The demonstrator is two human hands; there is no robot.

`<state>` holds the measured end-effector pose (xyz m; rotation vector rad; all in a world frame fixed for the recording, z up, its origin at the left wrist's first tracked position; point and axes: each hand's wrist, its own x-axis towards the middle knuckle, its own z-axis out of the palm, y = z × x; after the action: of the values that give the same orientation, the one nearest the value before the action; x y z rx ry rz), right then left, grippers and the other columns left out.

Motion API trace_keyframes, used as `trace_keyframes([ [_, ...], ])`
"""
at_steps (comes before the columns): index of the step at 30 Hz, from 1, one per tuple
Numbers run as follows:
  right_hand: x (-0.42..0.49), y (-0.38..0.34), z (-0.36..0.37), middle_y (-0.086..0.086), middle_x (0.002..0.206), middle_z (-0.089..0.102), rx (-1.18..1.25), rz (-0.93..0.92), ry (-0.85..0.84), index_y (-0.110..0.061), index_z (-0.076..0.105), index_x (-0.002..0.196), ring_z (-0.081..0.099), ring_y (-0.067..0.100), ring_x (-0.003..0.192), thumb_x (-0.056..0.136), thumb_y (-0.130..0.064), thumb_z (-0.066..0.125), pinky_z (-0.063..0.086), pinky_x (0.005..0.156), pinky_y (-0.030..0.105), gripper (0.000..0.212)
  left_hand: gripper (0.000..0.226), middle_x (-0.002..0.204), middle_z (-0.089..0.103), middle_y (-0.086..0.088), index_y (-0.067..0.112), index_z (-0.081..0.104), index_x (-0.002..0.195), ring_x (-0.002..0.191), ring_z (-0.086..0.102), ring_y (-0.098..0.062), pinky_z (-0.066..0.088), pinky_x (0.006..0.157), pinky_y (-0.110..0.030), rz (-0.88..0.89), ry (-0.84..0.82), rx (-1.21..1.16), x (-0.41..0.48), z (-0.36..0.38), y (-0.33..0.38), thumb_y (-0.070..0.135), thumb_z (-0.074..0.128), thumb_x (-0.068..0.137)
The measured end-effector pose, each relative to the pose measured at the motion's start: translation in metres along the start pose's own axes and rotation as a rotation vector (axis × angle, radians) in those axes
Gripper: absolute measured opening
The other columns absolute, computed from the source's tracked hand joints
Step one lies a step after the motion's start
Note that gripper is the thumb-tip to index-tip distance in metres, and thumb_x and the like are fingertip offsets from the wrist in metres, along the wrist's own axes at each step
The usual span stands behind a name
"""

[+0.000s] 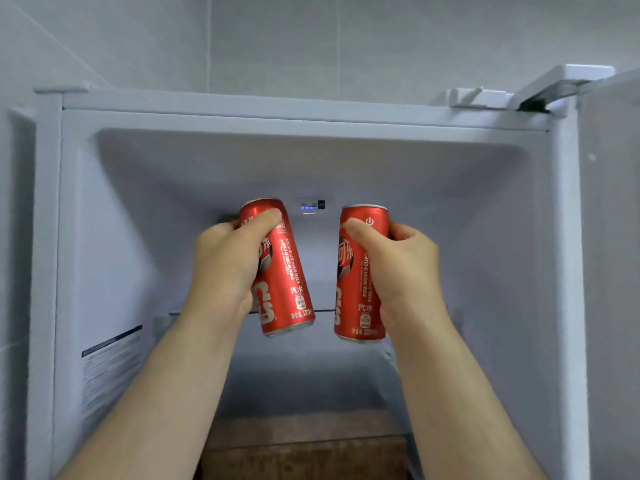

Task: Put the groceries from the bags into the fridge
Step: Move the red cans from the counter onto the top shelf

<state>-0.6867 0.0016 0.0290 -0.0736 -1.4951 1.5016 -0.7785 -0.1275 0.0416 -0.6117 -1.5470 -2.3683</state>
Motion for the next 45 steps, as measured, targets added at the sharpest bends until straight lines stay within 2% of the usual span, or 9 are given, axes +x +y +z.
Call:
trace_keyframes([
  [3, 0.021, 0.009, 0.011, 0.005, 0.076, 0.074, -0.02, 0.0, 0.0, -0.025, 0.064, 0.077, 0.073, 0.024, 0.062, 0.077, -0.029, 0.079, 0.06, 0.051, 0.032, 0.015, 0.025, 0.072, 0.07, -0.007, 0.013, 0.061, 0.079, 0.059, 0.068, -0.021, 0.054, 0.055, -0.03, -0.017, 0.018, -0.064, 0.019, 0.003, -0.004, 0.027, 0.08, 0.073],
  [6, 0.038, 0.014, 0.019, 0.009, 0.074, 0.073, -0.005, 0.021, 0.009, -0.022, 0.064, 0.078, 0.072, 0.025, 0.056, 0.077, -0.027, 0.079, 0.06, 0.05, 0.035, 0.016, 0.023, 0.073, 0.066, -0.006, 0.014, 0.057, 0.077, 0.059, 0.064, -0.02, 0.046, 0.052, -0.025, -0.016, 0.059, -0.104, 0.038, 0.005, -0.012, 0.023, 0.079, 0.075],
  [14, 0.07, 0.027, 0.023, 0.01, 0.071, 0.073, -0.056, 0.016, 0.047, -0.014, 0.069, 0.08, 0.071, 0.029, 0.057, 0.076, -0.029, 0.081, 0.062, 0.059, 0.04, 0.019, 0.021, 0.074, 0.071, -0.012, 0.01, 0.063, 0.074, 0.061, 0.068, -0.026, 0.057, 0.063, -0.041, -0.021, 0.035, -0.142, 0.07, 0.017, -0.027, 0.018, 0.082, 0.07],
  [23, 0.098, 0.051, 0.024, 0.005, 0.07, 0.073, -0.143, 0.002, 0.058, -0.02, 0.07, 0.081, 0.073, 0.028, 0.06, 0.073, -0.036, 0.081, 0.061, 0.071, 0.049, 0.022, 0.021, 0.069, 0.069, -0.008, 0.011, 0.066, 0.074, 0.057, 0.067, -0.022, 0.053, 0.057, -0.033, 0.056, 0.065, 0.005, 0.085, 0.03, -0.047, 0.022, 0.083, 0.069],
  [30, 0.114, 0.065, 0.029, 0.0, 0.071, 0.073, -0.264, -0.052, 0.05, -0.023, 0.068, 0.082, 0.072, 0.021, 0.061, 0.076, -0.038, 0.078, 0.061, 0.072, 0.043, 0.019, 0.025, 0.056, 0.063, 0.0, 0.015, 0.065, 0.063, 0.051, 0.062, -0.022, 0.058, 0.065, -0.045, 0.131, 0.145, 0.195, 0.1, 0.036, -0.055, 0.032, 0.083, 0.065],
  [35, 0.121, 0.073, 0.03, -0.005, 0.077, 0.071, -0.35, -0.097, 0.062, -0.026, 0.064, 0.085, 0.07, 0.015, 0.066, 0.079, -0.042, 0.077, 0.058, 0.071, 0.034, 0.021, 0.038, 0.063, 0.069, -0.003, 0.015, 0.068, 0.068, 0.058, 0.069, -0.024, 0.06, 0.066, -0.045, 0.199, 0.174, 0.321, 0.11, 0.034, -0.061, 0.051, 0.075, 0.056],
  [38, 0.123, 0.076, 0.031, -0.005, 0.082, 0.07, -0.388, -0.109, 0.032, -0.028, 0.06, 0.087, 0.069, 0.015, 0.07, 0.081, -0.043, 0.075, 0.056, 0.07, 0.032, 0.022, 0.034, 0.064, 0.069, 0.0, 0.016, 0.068, 0.067, 0.058, 0.07, -0.021, 0.06, 0.065, -0.044, 0.22, 0.148, 0.355, 0.114, 0.036, -0.066, 0.047, 0.08, 0.06],
  [42, 0.123, 0.075, 0.026, -0.005, 0.094, 0.068, -0.533, -0.128, -0.038, -0.025, 0.06, 0.102, 0.066, 0.011, 0.078, 0.083, -0.043, 0.073, 0.05, 0.068, 0.026, 0.029, 0.032, 0.07, 0.069, 0.0, 0.018, 0.066, 0.075, 0.063, 0.07, -0.02, 0.06, 0.07, -0.043, 0.269, 0.086, 0.448, 0.116, 0.038, -0.071, 0.044, 0.082, 0.069],
  [45, 0.114, 0.07, 0.017, -0.004, 0.114, 0.061, -0.667, -0.101, -0.106, -0.02, 0.05, 0.126, 0.062, 0.016, 0.094, 0.085, -0.041, 0.072, 0.048, 0.081, 0.029, 0.051, 0.036, 0.075, 0.066, 0.003, 0.016, 0.064, 0.084, 0.07, 0.067, -0.018, 0.056, 0.07, -0.035, 0.316, 0.076, 0.524, 0.111, 0.033, -0.067, 0.045, 0.08, 0.071],
])
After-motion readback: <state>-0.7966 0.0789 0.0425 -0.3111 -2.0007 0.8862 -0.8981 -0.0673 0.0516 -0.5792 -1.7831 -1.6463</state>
